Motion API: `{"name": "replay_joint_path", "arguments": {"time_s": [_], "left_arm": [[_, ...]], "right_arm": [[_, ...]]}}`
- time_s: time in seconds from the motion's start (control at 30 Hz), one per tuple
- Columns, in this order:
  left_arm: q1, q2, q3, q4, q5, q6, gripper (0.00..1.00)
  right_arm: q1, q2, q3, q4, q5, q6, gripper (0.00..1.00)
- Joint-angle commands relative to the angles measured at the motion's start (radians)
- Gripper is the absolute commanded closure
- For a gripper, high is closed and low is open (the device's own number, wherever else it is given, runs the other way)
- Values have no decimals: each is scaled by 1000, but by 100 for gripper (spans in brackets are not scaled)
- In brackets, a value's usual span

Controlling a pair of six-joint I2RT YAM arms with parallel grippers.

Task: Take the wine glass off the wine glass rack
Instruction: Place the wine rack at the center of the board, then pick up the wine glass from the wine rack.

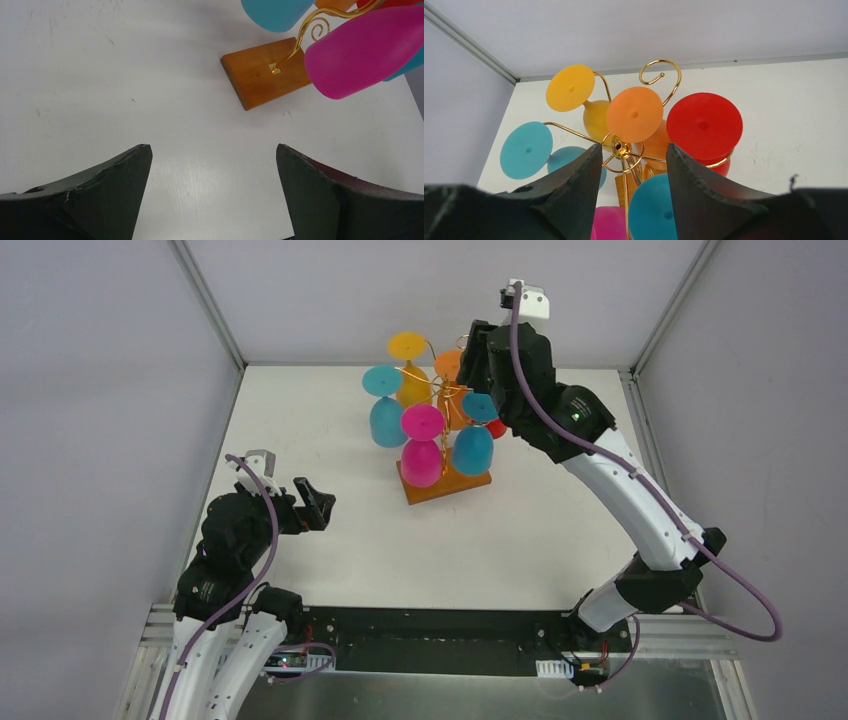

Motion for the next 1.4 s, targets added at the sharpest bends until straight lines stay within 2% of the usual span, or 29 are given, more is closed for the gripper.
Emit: {"name": "replay_joint_path", "arguments": {"time_s": [0.0,0.47,0.57,0.9,1.23,1.37], "left_arm": [[13,3,-2,14,14,-5,1],[13,16,-2,14,22,-6,1],[13,18,-2,14,26,-7,0],[13,14,-3,14,33,-10,0],[13,7,-3,14,45,-16,1],[13,8,-3,14,43,-15,1]], "right_arm": [[0,-89,-32,12,-11,17,46],[-9,-244,-153,-99,-75,134,37],[-33,-274,-174,-140,-137,177,34],[-188,-369,-323,-167,-366,286,33],[-261,-527,-598,81,-543,428,33],[-264,-550,-664,159,-558,496,34]]}}
